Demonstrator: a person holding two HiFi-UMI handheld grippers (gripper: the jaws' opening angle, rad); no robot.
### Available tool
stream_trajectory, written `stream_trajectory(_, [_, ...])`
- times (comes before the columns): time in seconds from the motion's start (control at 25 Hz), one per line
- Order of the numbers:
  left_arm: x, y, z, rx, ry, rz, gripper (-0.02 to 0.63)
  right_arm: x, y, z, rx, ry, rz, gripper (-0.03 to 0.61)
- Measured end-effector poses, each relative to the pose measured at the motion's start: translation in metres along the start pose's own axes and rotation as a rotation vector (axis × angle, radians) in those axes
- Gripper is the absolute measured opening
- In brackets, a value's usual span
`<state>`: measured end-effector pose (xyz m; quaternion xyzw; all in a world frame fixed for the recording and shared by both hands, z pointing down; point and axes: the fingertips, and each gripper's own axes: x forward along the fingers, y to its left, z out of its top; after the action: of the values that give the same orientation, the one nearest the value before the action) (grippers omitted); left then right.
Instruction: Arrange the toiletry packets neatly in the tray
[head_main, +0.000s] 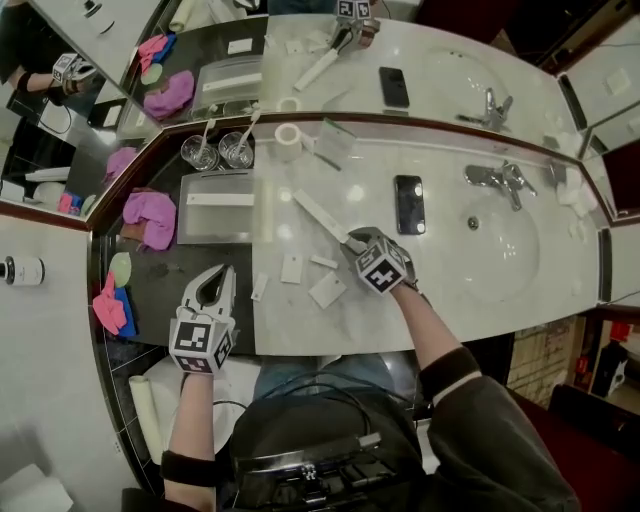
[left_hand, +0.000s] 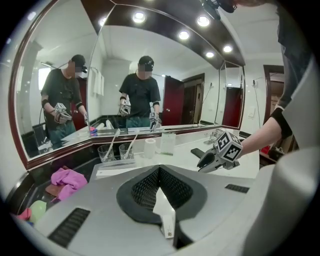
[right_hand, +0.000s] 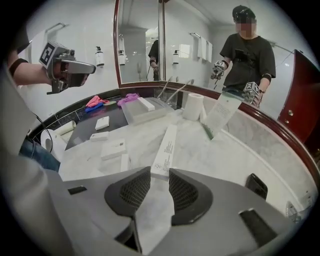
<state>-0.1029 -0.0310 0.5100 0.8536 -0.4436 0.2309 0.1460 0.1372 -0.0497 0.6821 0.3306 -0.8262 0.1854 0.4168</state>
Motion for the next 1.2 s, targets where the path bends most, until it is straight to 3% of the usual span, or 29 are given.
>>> stream_trajectory(0.36, [-0.002,-0.003,-0.006,-0.008,0.011,0.004,0.0,0.014,-0.008,-0.014,0.04,0.046,-0.033,0.189])
stream_trajectory(0.6, [0.0,-0.005,-0.002,-0.011,-0.008,-0.001,0.0,-0.007,-0.01,0.004,0.038,-0.003,-0.04,0.179])
stream_trajectory(0.72, [0.002,-0.008,0.001,-0.01,-0.019,-0.005,0.0,-0.033,-0.005,0.027,0.042,-0.079,-0.025,0.153])
stream_trajectory(0.92, [0.004,-0.012,0.014,-0.027,-0.056,-0.004,0.0,-0.09,-0.002,0.072,0.054,-0.26,-0.025,0.04])
stream_trajectory(1.2, [0.0,-0.011,0.032,-0.043,-0.101,0.015,0.0,-0.174,0.0,0.12,0.133,-0.524,-0.03,0.017])
